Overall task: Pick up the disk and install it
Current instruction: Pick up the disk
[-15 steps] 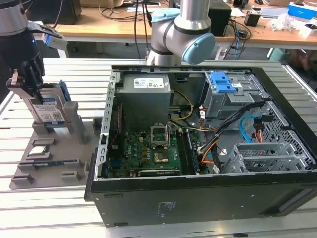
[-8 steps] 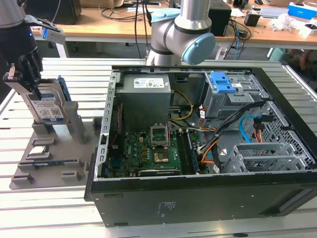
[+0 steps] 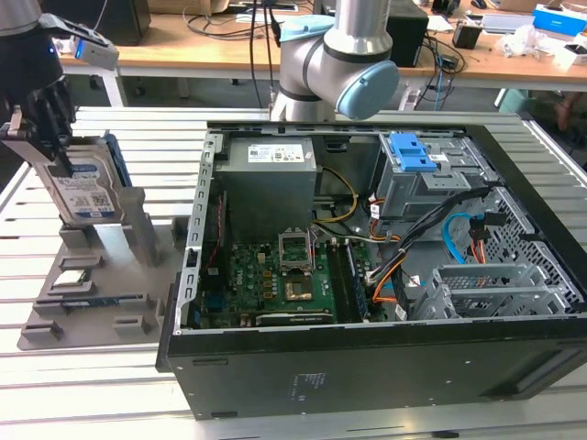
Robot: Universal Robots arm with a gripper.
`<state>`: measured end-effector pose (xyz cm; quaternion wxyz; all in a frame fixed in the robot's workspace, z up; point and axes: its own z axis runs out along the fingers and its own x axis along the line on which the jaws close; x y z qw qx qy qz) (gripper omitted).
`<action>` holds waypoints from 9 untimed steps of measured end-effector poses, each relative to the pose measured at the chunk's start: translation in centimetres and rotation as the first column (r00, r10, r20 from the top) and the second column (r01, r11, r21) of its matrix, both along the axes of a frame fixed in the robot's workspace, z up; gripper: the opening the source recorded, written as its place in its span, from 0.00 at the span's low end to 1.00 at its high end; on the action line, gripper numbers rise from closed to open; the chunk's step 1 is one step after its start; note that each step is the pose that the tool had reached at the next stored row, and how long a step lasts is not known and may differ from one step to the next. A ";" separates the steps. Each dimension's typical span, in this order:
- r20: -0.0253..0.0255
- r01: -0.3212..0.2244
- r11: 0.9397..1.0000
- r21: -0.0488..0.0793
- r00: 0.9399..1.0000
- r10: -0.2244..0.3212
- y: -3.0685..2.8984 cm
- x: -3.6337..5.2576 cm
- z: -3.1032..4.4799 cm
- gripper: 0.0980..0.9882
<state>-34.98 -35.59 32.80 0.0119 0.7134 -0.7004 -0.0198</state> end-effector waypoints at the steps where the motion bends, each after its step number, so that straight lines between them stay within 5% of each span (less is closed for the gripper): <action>1: 0.000 0.000 1.000 0.000 1.000 0.000 0.01 0.00 0.15 0.30; 9: 0.000 0.000 1.000 0.000 1.000 0.000 0.05 0.02 1.68 0.30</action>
